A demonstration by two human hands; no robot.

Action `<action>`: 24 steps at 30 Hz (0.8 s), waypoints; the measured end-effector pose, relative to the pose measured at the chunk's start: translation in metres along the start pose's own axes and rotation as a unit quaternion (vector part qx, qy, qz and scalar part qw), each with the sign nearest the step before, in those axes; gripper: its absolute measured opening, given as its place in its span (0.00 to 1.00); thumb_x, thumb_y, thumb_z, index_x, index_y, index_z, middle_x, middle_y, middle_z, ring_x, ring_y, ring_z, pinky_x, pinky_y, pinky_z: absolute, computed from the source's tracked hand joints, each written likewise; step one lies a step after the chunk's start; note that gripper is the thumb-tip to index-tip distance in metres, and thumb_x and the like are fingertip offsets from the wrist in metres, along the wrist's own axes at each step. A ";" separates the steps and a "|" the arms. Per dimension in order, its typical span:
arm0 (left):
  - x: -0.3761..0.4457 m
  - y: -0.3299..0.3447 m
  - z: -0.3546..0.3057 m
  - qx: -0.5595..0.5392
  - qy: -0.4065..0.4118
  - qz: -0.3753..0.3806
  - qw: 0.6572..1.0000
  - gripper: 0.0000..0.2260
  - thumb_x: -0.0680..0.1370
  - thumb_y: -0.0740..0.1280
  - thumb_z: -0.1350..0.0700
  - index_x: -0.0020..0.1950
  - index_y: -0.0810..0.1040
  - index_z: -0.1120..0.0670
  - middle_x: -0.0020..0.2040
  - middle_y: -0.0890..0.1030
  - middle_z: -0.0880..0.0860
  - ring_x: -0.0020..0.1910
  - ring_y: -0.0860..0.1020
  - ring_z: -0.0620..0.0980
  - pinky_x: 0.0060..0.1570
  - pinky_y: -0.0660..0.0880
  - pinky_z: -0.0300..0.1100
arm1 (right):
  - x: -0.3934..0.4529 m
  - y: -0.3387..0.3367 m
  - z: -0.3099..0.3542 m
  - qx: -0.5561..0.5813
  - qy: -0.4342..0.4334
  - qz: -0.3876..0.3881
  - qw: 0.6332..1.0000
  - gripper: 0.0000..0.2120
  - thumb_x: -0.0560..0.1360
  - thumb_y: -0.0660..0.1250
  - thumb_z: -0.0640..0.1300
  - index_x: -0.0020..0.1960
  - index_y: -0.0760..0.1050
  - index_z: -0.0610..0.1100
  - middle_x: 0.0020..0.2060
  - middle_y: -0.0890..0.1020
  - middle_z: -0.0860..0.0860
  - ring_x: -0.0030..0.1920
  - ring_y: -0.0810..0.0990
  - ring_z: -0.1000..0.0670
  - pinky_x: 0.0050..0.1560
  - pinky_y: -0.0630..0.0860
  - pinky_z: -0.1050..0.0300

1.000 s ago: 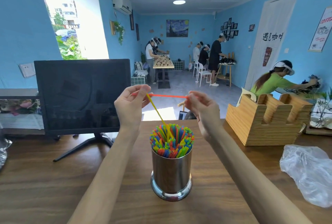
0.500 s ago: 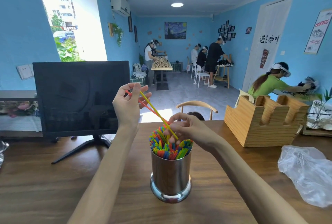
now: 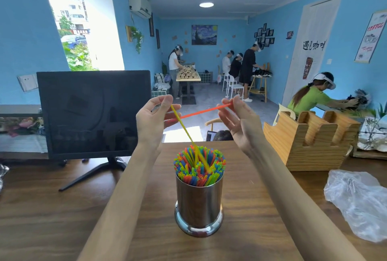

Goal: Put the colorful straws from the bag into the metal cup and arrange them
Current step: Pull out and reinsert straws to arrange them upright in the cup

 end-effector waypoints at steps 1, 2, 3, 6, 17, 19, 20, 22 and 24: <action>0.000 0.003 -0.001 0.014 -0.011 0.021 1.000 0.17 0.72 0.74 0.44 0.53 0.82 0.54 0.42 0.88 0.52 0.35 0.85 0.48 0.34 0.80 0.38 | 0.002 0.004 0.004 0.004 -0.009 0.000 1.000 0.09 0.78 0.70 0.49 0.46 0.81 0.43 0.40 0.86 0.50 0.43 0.86 0.50 0.43 0.83 0.57; -0.002 0.008 -0.001 0.033 -0.025 0.049 0.998 0.17 0.71 0.75 0.44 0.53 0.83 0.53 0.43 0.88 0.52 0.34 0.84 0.47 0.32 0.79 0.37 | 0.002 0.008 0.006 -0.022 -0.016 0.002 1.000 0.09 0.80 0.68 0.48 0.47 0.81 0.43 0.37 0.85 0.51 0.39 0.86 0.51 0.41 0.82 0.58; -0.004 0.014 0.000 0.054 -0.043 0.083 0.994 0.18 0.69 0.76 0.44 0.52 0.84 0.53 0.44 0.88 0.52 0.33 0.83 0.46 0.30 0.78 0.36 | 0.001 0.014 0.006 -0.071 -0.019 0.009 0.997 0.10 0.81 0.68 0.49 0.47 0.82 0.43 0.36 0.83 0.52 0.36 0.84 0.52 0.39 0.81 0.60; -0.015 0.031 0.010 0.092 -0.085 0.149 0.981 0.19 0.67 0.78 0.44 0.52 0.85 0.54 0.47 0.88 0.52 0.33 0.83 0.48 0.28 0.75 0.35 | -0.005 0.037 -0.006 -0.236 -0.009 0.071 0.969 0.10 0.79 0.70 0.53 0.48 0.86 0.48 0.40 0.84 0.51 0.32 0.82 0.54 0.35 0.79 0.63; -0.018 0.030 0.030 0.047 -0.130 0.079 0.987 0.12 0.71 0.81 0.56 0.51 0.84 0.57 0.39 0.87 0.56 0.34 0.85 0.50 0.34 0.80 0.36 | -0.012 0.045 -0.054 -0.227 0.166 0.108 0.954 0.18 0.82 0.64 0.58 0.59 0.85 0.47 0.44 0.80 0.49 0.33 0.78 0.55 0.31 0.74 0.61; -0.017 0.031 0.031 0.035 -0.125 0.082 0.988 0.13 0.71 0.81 0.57 0.54 0.84 0.55 0.39 0.87 0.57 0.36 0.86 0.51 0.35 0.81 0.37 | -0.011 0.044 -0.059 -0.207 0.178 0.105 0.956 0.17 0.82 0.64 0.58 0.57 0.86 0.49 0.44 0.80 0.48 0.32 0.77 0.55 0.31 0.74 0.62; -0.016 0.032 0.031 0.031 -0.120 0.091 0.988 0.14 0.72 0.80 0.58 0.55 0.83 0.54 0.40 0.87 0.57 0.37 0.86 0.52 0.35 0.81 0.38 | -0.011 0.044 -0.061 -0.197 0.184 0.107 0.957 0.17 0.82 0.64 0.58 0.57 0.86 0.50 0.45 0.81 0.47 0.32 0.76 0.55 0.32 0.73 0.61; -0.015 0.034 0.035 0.031 -0.119 0.121 0.985 0.14 0.73 0.79 0.59 0.57 0.84 0.52 0.42 0.88 0.57 0.40 0.87 0.53 0.37 0.81 0.39 | -0.010 0.041 -0.067 -0.187 0.198 0.111 0.956 0.18 0.82 0.64 0.59 0.57 0.86 0.49 0.45 0.82 0.48 0.33 0.76 0.55 0.35 0.74 0.60; -0.014 0.033 0.038 0.041 -0.129 0.143 0.980 0.11 0.74 0.78 0.60 0.55 0.86 0.51 0.45 0.88 0.55 0.42 0.87 0.53 0.38 0.81 0.39 | -0.011 0.036 -0.071 -0.183 0.214 0.115 0.953 0.20 0.82 0.63 0.59 0.57 0.85 0.46 0.39 0.83 0.51 0.31 0.78 0.55 0.35 0.76 0.60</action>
Point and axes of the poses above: each hand's wrist, its own x-axis towards the middle knuckle, its own y-axis out of the palm, z = x × y, the point moved 6 cm from there along x, towards the middle knuckle
